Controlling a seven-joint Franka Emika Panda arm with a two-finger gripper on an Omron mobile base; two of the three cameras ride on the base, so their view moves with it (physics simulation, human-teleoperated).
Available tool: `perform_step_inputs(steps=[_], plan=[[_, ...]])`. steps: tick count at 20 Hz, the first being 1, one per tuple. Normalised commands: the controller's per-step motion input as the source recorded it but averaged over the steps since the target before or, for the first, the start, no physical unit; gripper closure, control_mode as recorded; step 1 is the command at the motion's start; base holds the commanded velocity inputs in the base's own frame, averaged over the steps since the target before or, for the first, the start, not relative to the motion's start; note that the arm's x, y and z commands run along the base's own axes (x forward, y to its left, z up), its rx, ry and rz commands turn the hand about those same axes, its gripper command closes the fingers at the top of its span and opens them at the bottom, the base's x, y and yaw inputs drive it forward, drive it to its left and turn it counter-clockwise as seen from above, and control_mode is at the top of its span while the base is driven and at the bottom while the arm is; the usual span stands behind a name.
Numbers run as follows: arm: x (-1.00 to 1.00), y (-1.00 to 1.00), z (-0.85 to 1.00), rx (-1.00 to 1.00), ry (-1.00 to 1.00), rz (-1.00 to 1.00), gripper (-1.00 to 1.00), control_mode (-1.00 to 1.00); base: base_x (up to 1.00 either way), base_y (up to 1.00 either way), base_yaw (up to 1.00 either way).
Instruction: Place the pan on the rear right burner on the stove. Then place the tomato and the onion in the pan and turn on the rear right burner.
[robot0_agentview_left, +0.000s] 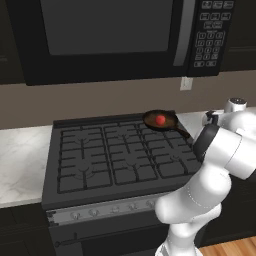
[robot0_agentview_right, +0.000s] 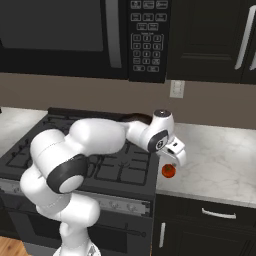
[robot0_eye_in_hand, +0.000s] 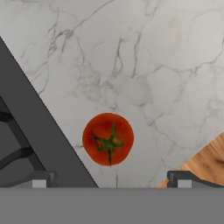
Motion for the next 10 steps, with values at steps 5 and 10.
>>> perform_step_inputs(steps=[5,10], plan=[[0.02,0.0,-0.21,0.0,0.02,0.0,-1.0,-1.0,0.0,0.0,0.0],[0.0,0.0,-0.2,0.0,0.01,0.0,-1.0,-1.0,0.0,0.0,0.0]])
